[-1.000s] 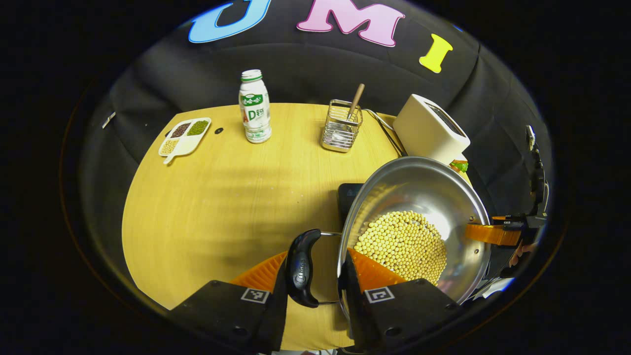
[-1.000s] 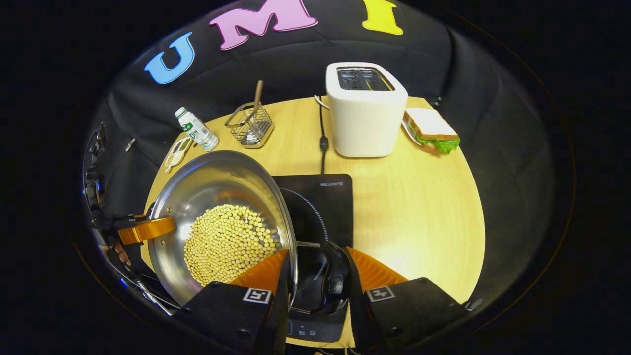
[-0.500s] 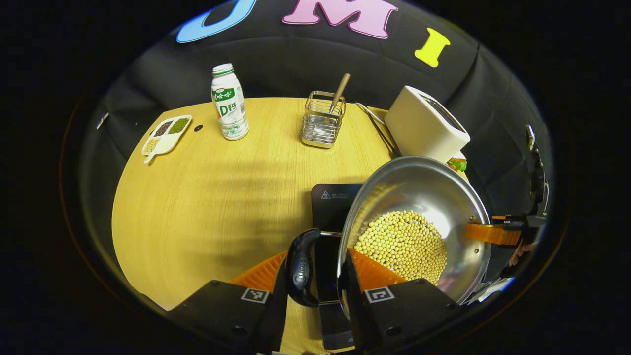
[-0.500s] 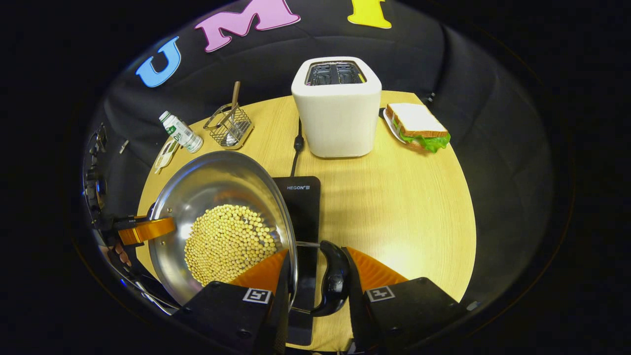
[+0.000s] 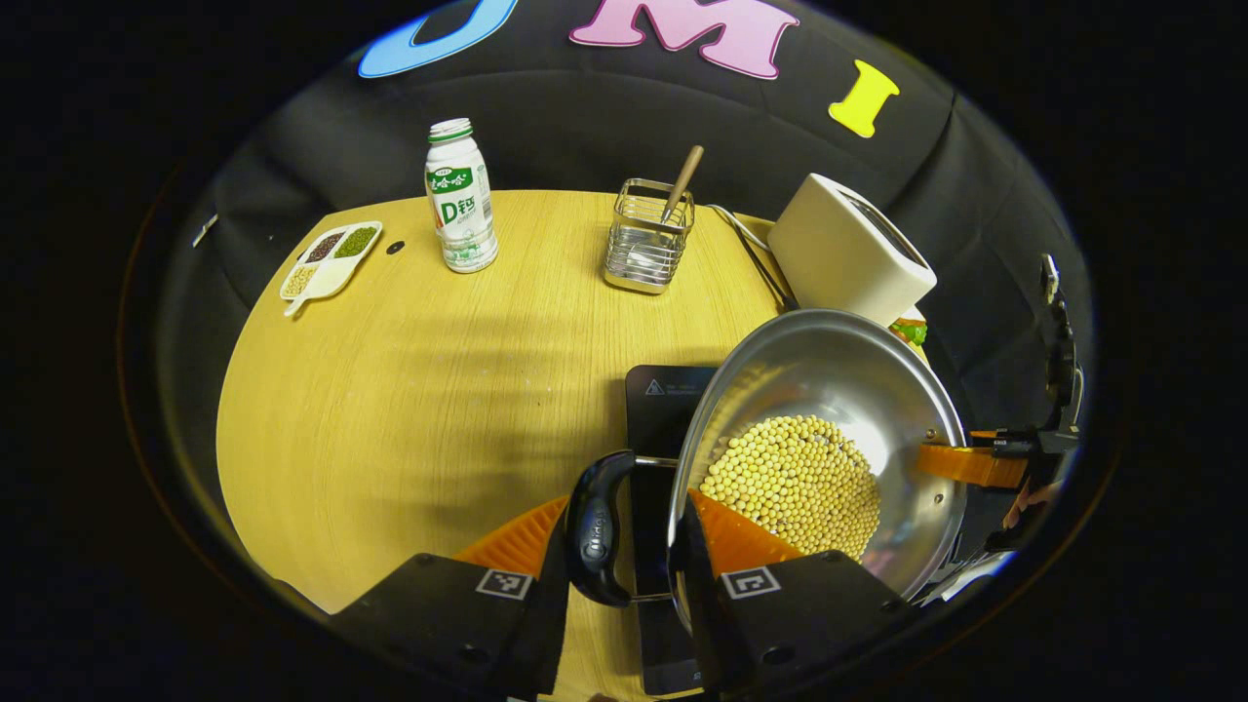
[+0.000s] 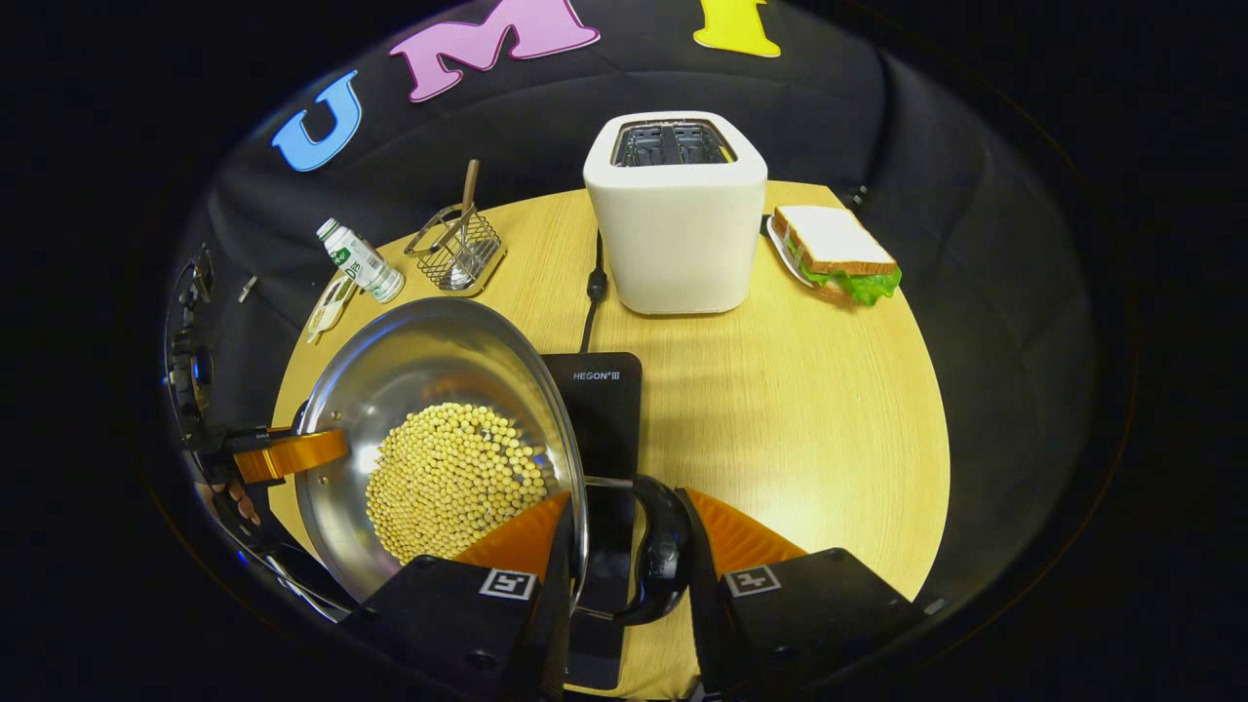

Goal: First push the handle of the pot to place it horizontally, then grasp the pot with both hands and set it on the induction cooktop.

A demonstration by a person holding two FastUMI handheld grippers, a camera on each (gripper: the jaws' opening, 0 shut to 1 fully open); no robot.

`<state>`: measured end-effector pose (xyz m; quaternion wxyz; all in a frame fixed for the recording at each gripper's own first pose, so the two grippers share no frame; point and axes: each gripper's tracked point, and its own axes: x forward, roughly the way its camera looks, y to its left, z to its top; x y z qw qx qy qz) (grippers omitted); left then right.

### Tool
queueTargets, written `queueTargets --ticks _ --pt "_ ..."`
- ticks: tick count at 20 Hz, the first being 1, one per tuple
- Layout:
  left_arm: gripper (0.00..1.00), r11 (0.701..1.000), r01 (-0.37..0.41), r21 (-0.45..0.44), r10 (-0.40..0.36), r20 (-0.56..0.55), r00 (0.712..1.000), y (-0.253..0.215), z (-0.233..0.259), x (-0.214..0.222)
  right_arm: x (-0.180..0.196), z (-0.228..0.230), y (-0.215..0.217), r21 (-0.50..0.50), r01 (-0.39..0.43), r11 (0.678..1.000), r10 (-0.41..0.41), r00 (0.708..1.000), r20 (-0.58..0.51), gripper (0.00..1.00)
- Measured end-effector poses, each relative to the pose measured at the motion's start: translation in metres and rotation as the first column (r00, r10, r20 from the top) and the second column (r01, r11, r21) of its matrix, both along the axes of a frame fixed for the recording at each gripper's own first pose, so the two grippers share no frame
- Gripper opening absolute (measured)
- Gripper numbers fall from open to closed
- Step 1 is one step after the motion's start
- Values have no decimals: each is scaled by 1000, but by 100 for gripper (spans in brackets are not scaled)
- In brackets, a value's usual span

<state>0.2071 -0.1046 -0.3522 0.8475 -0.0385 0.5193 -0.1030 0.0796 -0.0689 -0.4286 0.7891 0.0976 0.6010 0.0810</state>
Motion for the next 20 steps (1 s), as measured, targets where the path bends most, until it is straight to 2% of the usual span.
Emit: queueTargets --ticks 4,8,9,10,11,12,13,14,15,20 --pt "55 1000 5 6 -5 0 1000 1 1 0 -1 -1 0 3 5 1000 -5 1000 -2 59" --pt "62 1000 -2 28 2 -5 1000 4 0 -1 3 2 1 -2 10 1000 -10 1000 16 61" --pt "67 999 -5 38 5 3 1000 5 0 0 5 5 2 3 16 1000 -16 1000 23 64" --pt "71 998 -10 54 9 15 1000 7 2 2 6 6 4 6 22 1000 -22 999 28 68" --pt "80 998 -12 64 11 26 1000 9 4 3 6 7 3 0 26 1000 -26 999 33 77" --pt "83 997 -19 73 16 40 999 12 6 5 6 9 0 -12 27 1000 -27 999 40 84" --pt "88 997 -26 75 22 55 998 13 9 5 8 10 -3 -33 31 999 -29 998 58 97" --pt "91 996 -34 78 29 59 998 15 10 5 10 13 -8 -51 39 998 -35 996 79 100" --pt "96 996 -39 76 35 62 997 15 10 3 12 16 -10 -62 51 997 -44 994 97 99" --pt "96 998 -19 52 14 100 995 12 31 -6 19 44 -21 -60 160 985 -146 971 190 99"
